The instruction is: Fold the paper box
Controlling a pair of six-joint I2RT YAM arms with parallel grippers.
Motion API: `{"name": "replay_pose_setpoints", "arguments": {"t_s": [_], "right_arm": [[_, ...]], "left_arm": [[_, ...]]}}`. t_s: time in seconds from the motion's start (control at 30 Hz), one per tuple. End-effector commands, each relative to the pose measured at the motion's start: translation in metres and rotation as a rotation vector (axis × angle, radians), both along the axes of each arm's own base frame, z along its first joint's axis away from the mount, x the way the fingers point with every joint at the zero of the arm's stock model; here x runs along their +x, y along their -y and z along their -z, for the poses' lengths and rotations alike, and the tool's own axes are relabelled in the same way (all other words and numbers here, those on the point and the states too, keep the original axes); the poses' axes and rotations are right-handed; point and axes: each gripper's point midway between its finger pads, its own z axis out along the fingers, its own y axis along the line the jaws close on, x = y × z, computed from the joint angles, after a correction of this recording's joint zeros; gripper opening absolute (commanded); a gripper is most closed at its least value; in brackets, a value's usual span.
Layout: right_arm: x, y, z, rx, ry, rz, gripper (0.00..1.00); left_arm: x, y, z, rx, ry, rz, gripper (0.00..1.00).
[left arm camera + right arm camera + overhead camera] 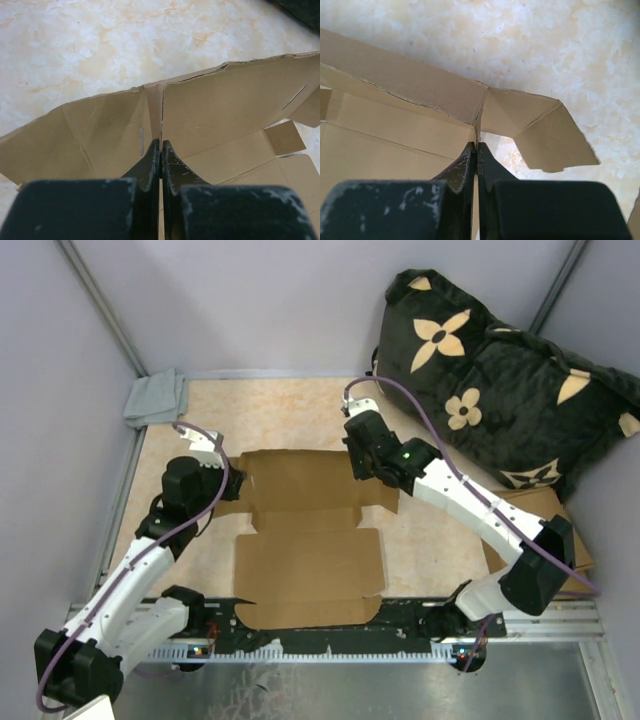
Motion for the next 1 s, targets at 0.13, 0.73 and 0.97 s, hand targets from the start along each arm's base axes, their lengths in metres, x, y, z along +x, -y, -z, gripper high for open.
{"name": "replay_pose_setpoints", "arguments": {"t_s": [0.13,0.73,0.97], "right_arm": [[0.000,0.006,0.002,0.079,0.092,0.060,0.00],[0.006,0.014,0.001,0.292,0.284,0.155,0.00],[0.006,0.009,0.005,0.335,0.300,0.145,0.00]], "left_arm": [[0.002,0.006,-0.014,-0.013,-0.014,0.018,0.25],[0.002,0.019,-0.012,-0.045,-0.068,0.063,0.39],[0.005,0.017,-0.012,-0.055,-0.072,0.042,0.39]]}}
